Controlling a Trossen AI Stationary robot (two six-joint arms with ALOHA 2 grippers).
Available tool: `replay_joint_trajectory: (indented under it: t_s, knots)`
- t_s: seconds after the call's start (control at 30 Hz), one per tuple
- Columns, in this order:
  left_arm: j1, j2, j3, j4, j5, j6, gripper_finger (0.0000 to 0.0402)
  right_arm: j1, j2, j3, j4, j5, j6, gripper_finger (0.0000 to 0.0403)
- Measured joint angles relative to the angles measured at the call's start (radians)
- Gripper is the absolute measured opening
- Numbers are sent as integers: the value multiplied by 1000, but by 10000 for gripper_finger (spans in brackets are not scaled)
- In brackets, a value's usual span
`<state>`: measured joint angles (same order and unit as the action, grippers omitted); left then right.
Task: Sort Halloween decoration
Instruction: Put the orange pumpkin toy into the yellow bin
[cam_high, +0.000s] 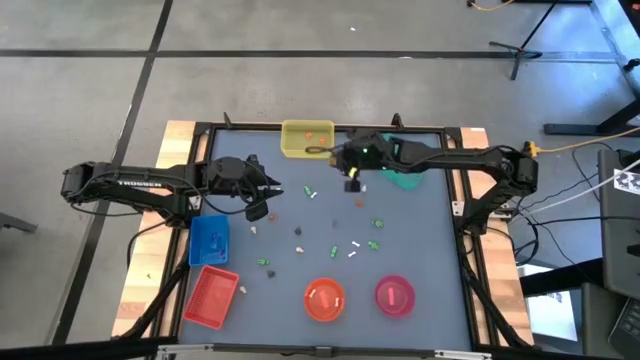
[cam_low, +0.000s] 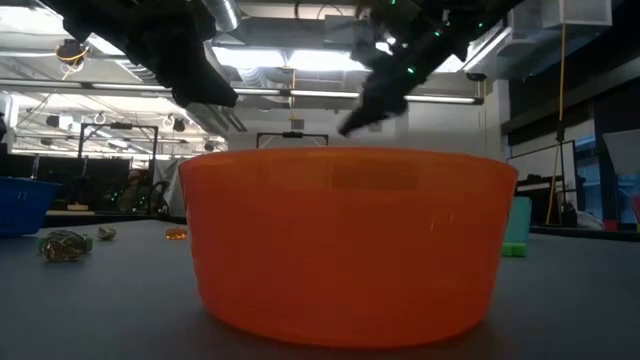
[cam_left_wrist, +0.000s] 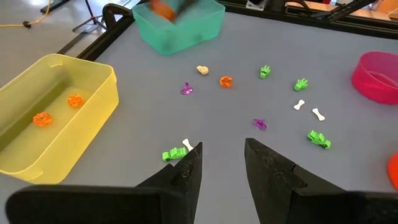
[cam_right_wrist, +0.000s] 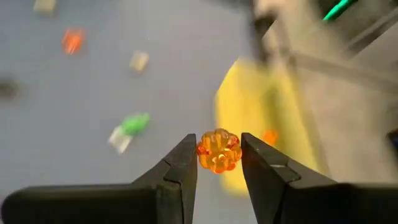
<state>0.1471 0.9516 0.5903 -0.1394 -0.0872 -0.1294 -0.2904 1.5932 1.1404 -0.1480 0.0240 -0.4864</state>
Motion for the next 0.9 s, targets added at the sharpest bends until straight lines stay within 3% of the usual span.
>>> replay_joint_trajectory:
  t_s: [0.3, 0.9]
  knots:
    - [0, 0, 0, 0, 0, 0, 105, -67, 81, 0, 340, -18, -19, 111]
    - [-3, 0, 0, -1, -6, 1, 105, -216, 321, 1, 524, -85, -11, 111]
